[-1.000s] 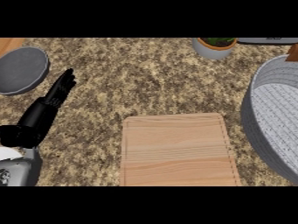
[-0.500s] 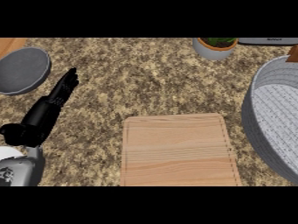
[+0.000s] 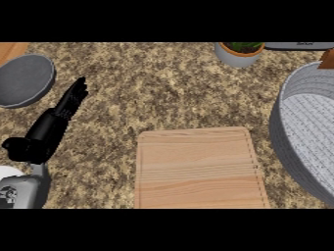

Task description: Pick the lemon from the cutting board and place it in the basket

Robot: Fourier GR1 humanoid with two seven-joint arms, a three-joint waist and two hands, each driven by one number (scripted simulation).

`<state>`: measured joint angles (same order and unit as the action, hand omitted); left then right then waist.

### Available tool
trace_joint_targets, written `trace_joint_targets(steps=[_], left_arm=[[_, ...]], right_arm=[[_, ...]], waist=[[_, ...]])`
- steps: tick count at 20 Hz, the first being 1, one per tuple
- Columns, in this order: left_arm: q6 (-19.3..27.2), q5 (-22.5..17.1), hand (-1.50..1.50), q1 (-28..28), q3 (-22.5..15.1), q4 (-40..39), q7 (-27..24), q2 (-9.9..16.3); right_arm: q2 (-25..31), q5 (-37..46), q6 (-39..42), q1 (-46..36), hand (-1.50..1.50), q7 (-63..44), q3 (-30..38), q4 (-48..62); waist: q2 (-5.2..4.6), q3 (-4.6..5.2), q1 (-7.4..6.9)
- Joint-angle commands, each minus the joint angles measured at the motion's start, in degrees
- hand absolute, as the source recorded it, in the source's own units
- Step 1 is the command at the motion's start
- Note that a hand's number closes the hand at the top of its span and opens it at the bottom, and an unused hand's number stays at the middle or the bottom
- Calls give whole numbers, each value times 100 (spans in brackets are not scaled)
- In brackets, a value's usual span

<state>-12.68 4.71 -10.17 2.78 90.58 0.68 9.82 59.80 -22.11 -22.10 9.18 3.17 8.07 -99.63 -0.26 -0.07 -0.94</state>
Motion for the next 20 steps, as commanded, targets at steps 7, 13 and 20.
trace_joint_targets(steps=[7,13,20], left_arm=[[-154,-38,0,80,148,-274,-390,101],[-3,95,0,154,-73,279,178,-106],[84,131,0,-23,78,-173,-46,-155]], right_arm=[[-914,414,398,-1700,150,1180,208,2549],[-1029,706,1206,-2362,-150,1692,460,3613],[-1101,457,1808,-2376,-150,1774,942,3321]], waist=[[-5,3,-6],[21,5,50],[29,7,111]])
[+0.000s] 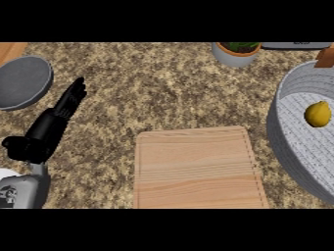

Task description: Pick the lemon from the cutting board and place it in the basket

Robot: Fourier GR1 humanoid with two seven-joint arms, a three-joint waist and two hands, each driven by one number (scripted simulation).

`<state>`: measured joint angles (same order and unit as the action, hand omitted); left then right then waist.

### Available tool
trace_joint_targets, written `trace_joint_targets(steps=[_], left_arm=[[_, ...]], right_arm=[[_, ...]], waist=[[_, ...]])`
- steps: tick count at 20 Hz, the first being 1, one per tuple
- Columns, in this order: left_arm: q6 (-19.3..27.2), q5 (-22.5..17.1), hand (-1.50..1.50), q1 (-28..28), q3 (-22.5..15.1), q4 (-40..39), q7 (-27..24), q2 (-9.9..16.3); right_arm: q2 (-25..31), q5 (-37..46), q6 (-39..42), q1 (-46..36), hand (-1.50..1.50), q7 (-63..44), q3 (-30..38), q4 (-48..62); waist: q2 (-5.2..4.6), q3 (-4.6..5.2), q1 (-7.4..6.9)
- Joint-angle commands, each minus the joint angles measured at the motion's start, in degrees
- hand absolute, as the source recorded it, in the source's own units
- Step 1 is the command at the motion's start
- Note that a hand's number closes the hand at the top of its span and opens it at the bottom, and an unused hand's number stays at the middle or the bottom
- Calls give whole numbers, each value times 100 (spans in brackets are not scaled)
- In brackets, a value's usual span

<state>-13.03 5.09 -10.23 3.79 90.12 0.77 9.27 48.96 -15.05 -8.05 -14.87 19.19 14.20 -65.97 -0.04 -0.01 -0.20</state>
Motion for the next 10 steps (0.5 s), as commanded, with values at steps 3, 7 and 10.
trace_joint_targets(steps=[3,7,10], left_arm=[[-147,-199,0,-55,74,202,196,42],[48,102,0,199,-118,295,45,-94],[-93,-86,0,71,119,130,46,77]], right_arm=[[-164,-555,570,-310,-150,-98,459,186],[232,-1179,933,-543,-150,-855,1035,576],[761,-1454,1818,-512,-150,-1002,1339,1349]], waist=[[9,0,9],[17,1,32],[-2,-3,9]])
